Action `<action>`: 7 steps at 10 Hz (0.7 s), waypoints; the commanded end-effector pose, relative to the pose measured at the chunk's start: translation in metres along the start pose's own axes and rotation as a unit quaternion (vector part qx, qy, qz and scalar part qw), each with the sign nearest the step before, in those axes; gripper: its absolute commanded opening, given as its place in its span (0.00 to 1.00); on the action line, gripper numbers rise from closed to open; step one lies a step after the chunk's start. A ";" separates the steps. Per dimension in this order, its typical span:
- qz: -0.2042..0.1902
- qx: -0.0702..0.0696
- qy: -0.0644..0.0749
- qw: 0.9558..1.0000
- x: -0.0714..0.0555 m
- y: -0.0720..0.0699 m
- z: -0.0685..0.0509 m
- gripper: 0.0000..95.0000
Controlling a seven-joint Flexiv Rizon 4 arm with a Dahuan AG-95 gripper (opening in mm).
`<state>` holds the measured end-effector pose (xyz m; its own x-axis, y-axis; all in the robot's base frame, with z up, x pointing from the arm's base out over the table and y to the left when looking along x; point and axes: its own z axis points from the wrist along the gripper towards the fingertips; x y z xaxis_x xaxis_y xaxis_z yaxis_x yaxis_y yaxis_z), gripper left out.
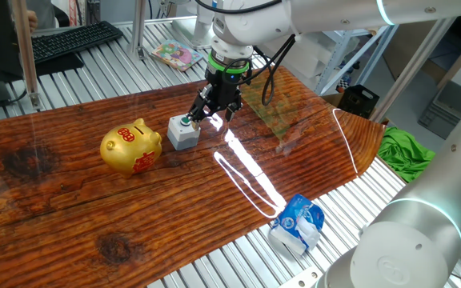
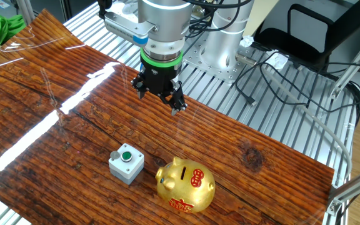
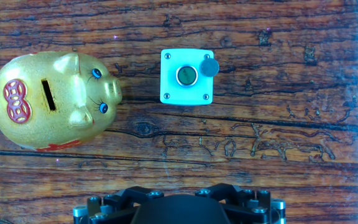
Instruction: Drop coins into a piggy bank
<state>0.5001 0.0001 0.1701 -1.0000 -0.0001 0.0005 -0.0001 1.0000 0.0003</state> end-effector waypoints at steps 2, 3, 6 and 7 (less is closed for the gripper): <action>0.015 0.002 -0.008 1.000 0.000 0.000 0.000 0.00; 0.015 0.002 -0.008 1.000 0.000 0.000 0.000 0.00; 0.015 0.002 -0.008 1.000 0.000 0.000 0.000 0.00; 0.015 0.002 -0.008 1.000 0.000 0.000 0.000 0.00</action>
